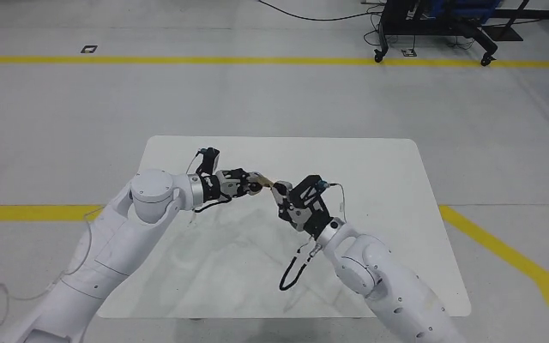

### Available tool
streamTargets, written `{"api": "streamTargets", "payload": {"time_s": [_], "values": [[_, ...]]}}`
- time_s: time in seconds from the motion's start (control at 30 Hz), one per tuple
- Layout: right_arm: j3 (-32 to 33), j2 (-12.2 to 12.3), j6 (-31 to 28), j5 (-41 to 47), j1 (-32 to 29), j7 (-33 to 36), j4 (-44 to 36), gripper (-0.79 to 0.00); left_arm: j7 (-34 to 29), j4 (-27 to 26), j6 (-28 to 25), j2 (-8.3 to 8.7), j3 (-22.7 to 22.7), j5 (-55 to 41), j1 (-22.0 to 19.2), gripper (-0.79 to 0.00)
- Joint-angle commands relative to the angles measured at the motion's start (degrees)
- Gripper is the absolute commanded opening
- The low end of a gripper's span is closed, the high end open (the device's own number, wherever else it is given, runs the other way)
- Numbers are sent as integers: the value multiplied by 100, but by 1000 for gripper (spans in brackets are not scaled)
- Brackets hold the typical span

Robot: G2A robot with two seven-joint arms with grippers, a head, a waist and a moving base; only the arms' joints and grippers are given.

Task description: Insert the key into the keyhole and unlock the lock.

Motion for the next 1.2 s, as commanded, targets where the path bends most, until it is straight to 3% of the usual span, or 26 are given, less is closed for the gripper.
{"api": "streamTargets", "payload": {"time_s": [0.0,0.27,0.3,0.33,0.37,0.4,0.57,0.8,0.87,1.0,1.17], "values": [[70,-1,-104,315,-48,-6,17,-785,6,-9,-18,-5,-21,23,13,-785],[331,9,-489,1071,-103,221,133,-785,-1,-44,-65,-29,-101,145,69,-785],[350,9,-578,1185,-87,270,149,-727,7,-47,-74,-31,-119,153,78,-785],[376,10,-637,1261,-72,309,169,-468,11,-50,-78,-33,-134,161,90,-785],[393,11,-687,1326,-61,349,180,-105,33,-57,-91,-34,-153,181,102,-785],[412,12,-725,1385,-52,388,184,0,46,-61,-95,-35,-172,185,117,-785],[792,41,-1129,2249,-163,301,113,0,127,-72,-139,-37,-324,136,205,-785],[2330,206,-1897,3772,-894,10,18,0,72,-239,-17,-48,-271,519,225,-785],[2398,212,-1925,3830,-937,8,11,0,9,-321,54,-59,-179,715,200,-785],[2398,212,-1925,3830,-937,8,11,0,-501,-474,298,-102,270,1423,-19,-785],[2398,212,-1925,3830,-937,8,11,0,-1192,-487,884,-280,1311,2769,-598,-785]]}}
